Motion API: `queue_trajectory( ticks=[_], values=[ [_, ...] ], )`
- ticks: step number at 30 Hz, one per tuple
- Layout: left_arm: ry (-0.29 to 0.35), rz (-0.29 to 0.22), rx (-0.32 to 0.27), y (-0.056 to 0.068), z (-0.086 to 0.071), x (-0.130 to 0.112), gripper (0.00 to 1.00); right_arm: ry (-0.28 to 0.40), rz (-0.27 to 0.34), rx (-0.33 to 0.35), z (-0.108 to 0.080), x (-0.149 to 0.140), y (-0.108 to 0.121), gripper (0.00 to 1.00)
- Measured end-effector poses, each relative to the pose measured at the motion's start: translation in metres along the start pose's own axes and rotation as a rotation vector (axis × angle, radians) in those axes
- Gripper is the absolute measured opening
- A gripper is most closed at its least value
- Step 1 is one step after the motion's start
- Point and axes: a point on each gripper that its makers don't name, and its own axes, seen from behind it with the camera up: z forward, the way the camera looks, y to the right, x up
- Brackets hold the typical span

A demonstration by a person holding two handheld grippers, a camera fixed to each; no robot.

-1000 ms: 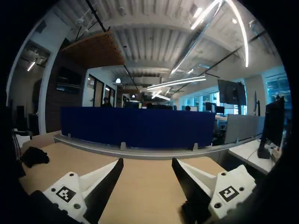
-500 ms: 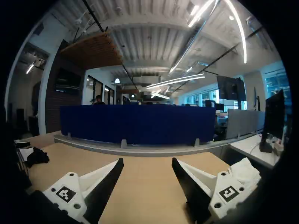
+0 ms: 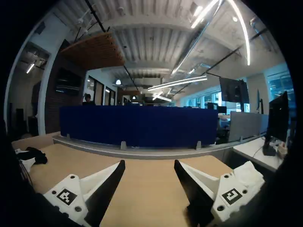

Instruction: Fold towel

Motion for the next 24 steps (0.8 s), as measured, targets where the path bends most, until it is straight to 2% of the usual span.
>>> queue_trajectory(
  ticks=[6,15,24],
  values=[
    [-0.001,0.006,0.005,-0.003,0.003,-0.014,0.94,0.006,-0.015,0.003,0.000,-0.001,0.002,1.00],
    [0.000,-0.015,0.012,-0.008,0.005,-0.025,0.93,0.009,-0.017,0.000,0.002,0.000,0.003,1.00],
    [0.015,-0.012,0.008,-0.007,0.005,-0.023,0.94,0.008,-0.025,0.006,0.003,-0.002,-0.004,1.00]
  ],
)
